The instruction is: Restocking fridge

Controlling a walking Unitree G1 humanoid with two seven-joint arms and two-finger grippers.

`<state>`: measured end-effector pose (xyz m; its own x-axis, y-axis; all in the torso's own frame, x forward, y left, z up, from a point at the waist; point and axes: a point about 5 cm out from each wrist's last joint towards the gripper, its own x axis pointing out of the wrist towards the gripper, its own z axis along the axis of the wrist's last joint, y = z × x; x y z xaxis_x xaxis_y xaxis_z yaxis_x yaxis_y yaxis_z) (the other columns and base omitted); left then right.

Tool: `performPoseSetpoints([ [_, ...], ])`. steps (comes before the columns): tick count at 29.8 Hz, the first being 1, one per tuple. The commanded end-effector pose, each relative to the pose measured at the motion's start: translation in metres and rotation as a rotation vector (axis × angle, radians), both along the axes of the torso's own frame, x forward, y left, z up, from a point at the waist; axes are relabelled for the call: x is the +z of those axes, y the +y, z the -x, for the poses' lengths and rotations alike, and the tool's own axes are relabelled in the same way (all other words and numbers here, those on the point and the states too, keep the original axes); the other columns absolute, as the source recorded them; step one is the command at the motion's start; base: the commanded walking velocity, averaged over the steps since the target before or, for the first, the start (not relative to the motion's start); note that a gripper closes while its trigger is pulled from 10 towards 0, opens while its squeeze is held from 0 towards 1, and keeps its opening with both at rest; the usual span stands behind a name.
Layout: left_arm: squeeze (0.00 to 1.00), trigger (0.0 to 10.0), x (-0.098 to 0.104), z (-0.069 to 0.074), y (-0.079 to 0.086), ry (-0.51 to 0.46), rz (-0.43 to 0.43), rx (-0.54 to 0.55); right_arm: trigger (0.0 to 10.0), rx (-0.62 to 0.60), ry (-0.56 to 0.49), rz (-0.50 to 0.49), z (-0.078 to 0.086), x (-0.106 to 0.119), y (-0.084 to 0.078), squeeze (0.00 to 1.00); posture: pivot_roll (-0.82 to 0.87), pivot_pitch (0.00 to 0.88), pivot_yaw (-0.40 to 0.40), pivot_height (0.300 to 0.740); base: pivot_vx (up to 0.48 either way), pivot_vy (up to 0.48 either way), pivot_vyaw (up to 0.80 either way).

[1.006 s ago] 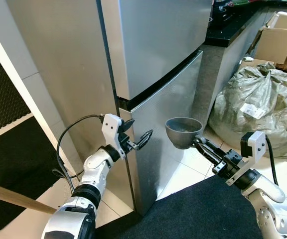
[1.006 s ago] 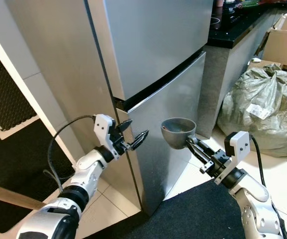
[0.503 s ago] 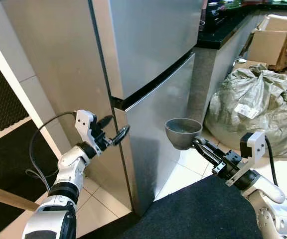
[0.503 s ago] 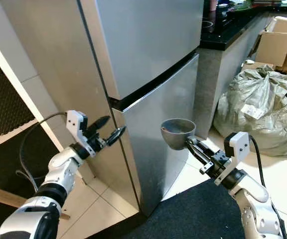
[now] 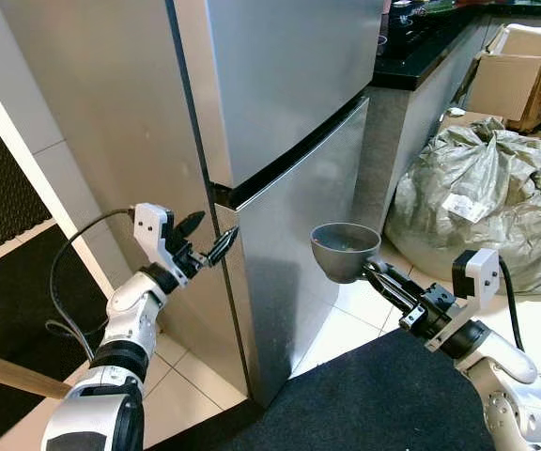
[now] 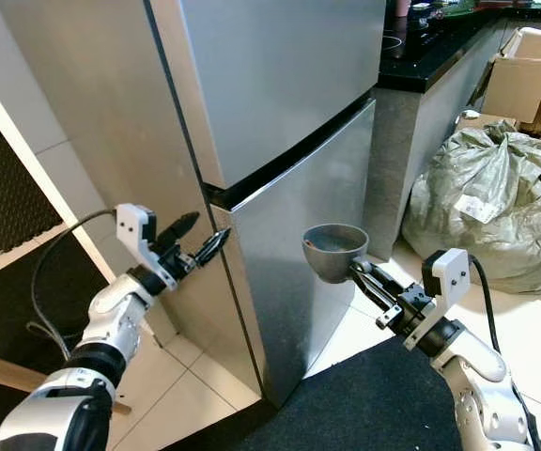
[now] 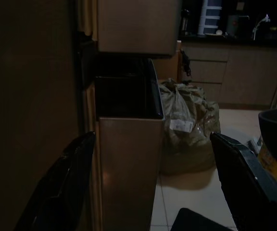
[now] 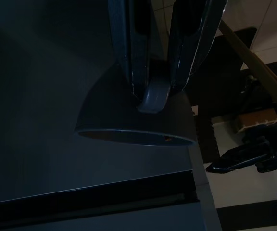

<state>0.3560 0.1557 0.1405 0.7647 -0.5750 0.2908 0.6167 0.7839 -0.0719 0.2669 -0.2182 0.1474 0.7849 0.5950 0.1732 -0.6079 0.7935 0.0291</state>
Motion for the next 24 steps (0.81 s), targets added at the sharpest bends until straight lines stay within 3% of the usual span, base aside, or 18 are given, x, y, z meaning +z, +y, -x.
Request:
performPoseSetpoints([
  [1, 1.0, 10.0, -0.003, 0.0, -0.009, 0.016, 0.009, -0.031, 10.0, 0.018, -0.005, 0.005, 0.001, 0.002, 0.005, 0.0, -0.13, 0.059, 0.088, 0.74, 0.0, 0.0, 0.0],
  [8, 1.0, 10.0, 0.001, -0.005, -0.027, 0.009, -0.027, -0.029, 10.0, 0.017, -0.005, 0.001, 0.0, 0.001, 0.006, 0.0, -0.13, 0.057, 0.093, 0.74, 0.0, 0.0, 0.0],
  [9, 0.0, 10.0, 0.001, -0.007, -0.032, 0.015, -0.046, -0.004, 10.0, 0.015, -0.007, 0.0, 0.0, 0.001, 0.006, 0.0, -0.14, 0.058, 0.095, 0.74, 0.0, 0.0, 0.0],
  [16, 0.0, 10.0, -0.002, -0.008, -0.034, 0.033, -0.086, 0.032, 10.0, 0.011, -0.007, 0.0, 0.001, 0.001, 0.005, 0.0, -0.14, 0.06, 0.097, 0.74, 0.0, 0.0, 0.0],
  [24, 0.0, 10.0, 0.002, -0.013, -0.015, 0.036, -0.095, 0.134, 10.0, 0.012, -0.005, -0.001, 0.002, 0.001, 0.006, 0.0, -0.14, 0.065, 0.095, 0.74, 0.0, 0.0, 0.0],
])
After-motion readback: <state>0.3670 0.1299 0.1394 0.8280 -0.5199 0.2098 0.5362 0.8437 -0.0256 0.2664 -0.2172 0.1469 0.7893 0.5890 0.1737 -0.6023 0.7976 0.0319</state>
